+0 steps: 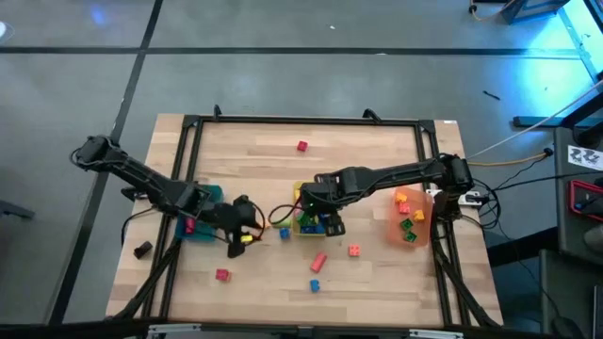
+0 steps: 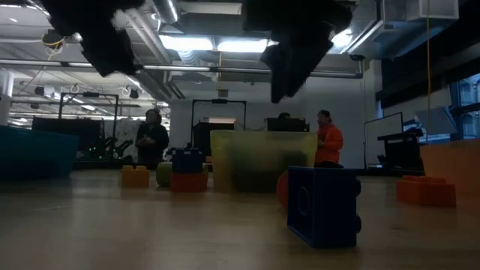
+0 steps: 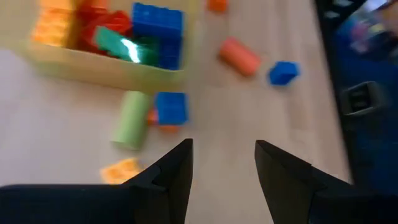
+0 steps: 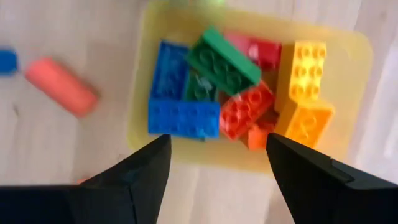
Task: Sort blocks by size
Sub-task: Put the red 4 stud game piece into the orange bin
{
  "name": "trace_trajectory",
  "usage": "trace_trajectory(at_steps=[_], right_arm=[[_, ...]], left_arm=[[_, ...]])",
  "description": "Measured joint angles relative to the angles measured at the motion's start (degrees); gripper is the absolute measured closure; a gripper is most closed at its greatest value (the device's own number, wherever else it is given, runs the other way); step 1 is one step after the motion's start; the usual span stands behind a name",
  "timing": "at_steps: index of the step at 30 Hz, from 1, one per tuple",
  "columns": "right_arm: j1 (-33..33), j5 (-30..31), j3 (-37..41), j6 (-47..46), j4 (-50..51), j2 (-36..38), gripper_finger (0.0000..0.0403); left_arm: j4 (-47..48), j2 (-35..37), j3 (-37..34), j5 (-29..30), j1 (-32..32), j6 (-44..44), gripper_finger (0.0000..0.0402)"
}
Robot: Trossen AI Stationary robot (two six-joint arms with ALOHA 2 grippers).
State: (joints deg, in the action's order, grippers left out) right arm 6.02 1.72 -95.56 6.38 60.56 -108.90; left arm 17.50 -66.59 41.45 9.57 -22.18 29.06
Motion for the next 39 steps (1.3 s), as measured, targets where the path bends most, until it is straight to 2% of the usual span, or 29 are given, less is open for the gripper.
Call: trace_trajectory(at_steps=[4, 9, 16, 20, 23, 32, 39], right_arm=[[0.0, 2.9, -0.1, 1.6, 3.8, 0.0, 0.0137], [0.0, 4.8, -0.1, 1.7, 6.2, 0.0, 0.0137], [0.0, 4.9, -0.1, 3.4, 7.0, 0.0, 0.0137], [0.0, 5.0, -0.1, 9.1, 6.9, 0.0, 0.0137], [0.0, 5.0, -0.1, 10.7, 6.8, 0.0, 0.0137], [0.0, 5.4, -0.1, 2.5, 5.5, 0.0, 0.0137], [-0.5, 5.3, -0.1, 2.9, 4.9, 0.0, 0.0137]], left_arm=[[0.1, 0.0, 1.9, -1.5, -4.5, 2.2, 0.0245], [1.1, 0.0, 2.4, -5.5, -9.3, 12.0, 0.0245], [11.5, 0.0, 2.4, -11.8, -15.2, 22.9, 0.0245], [14.3, 0.0, 2.4, -15.4, -16.7, 23.6, 0.0245], [14.7, 0.0, 2.4, -16.0, -17.3, 24.2, 0.0245], [15.0, 0.0, 1.4, -16.0, -17.2, 30.8, 0.0245], [15.3, -0.3, -0.4, -15.9, -17.2, 26.7, 0.0244]])
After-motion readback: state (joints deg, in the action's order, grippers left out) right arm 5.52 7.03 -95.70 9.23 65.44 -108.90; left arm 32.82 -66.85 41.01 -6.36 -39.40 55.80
